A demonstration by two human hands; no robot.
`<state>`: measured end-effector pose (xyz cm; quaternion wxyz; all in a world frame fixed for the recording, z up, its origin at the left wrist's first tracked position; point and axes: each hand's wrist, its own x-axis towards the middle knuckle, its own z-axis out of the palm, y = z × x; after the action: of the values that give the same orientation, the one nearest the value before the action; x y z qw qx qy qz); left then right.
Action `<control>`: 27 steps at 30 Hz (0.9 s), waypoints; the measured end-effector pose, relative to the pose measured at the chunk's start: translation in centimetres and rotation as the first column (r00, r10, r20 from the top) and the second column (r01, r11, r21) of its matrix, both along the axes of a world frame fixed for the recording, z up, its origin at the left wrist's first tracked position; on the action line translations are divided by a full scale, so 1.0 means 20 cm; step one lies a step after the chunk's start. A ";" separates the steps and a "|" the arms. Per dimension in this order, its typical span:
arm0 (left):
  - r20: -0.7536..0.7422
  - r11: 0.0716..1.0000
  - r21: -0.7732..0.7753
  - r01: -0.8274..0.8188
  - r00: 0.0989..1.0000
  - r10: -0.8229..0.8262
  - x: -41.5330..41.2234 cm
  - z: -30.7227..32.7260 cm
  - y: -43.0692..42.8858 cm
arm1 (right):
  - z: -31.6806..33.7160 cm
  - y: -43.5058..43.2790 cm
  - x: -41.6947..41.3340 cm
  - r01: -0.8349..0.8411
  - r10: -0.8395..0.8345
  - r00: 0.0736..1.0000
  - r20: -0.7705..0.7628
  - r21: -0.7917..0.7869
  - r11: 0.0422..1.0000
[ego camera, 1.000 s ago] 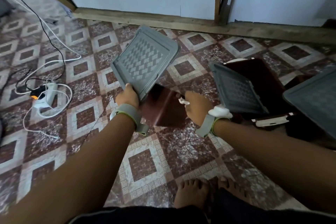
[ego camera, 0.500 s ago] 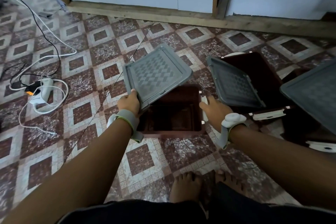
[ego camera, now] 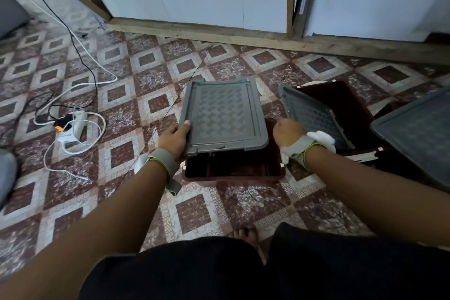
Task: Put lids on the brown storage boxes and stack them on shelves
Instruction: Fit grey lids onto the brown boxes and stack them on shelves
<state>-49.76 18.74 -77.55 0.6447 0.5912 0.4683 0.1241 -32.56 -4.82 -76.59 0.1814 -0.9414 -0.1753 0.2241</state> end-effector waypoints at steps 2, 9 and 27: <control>0.024 1.000 -0.002 0.014 1.000 -0.014 -0.03 0.10 -0.01 | 0.14 0.05 0.03 0.295 -0.181 0.923 -0.339 0.323 0.899; 0.039 0.977 -0.096 0.188 0.982 -0.185 -0.10 0.25 -0.06 | 0.27 0.08 0.02 0.510 -0.256 0.818 -0.514 0.446 0.735; -0.070 0.937 0.159 -0.310 0.944 0.324 -0.11 0.09 0.08 | 0.00 0.11 -0.12 0.566 -0.407 0.813 -0.417 0.400 0.721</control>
<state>-51.87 20.31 -75.81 0.5484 0.5588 0.5771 0.2321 -35.04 -2.72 -76.67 0.4996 -0.8263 0.0585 0.2536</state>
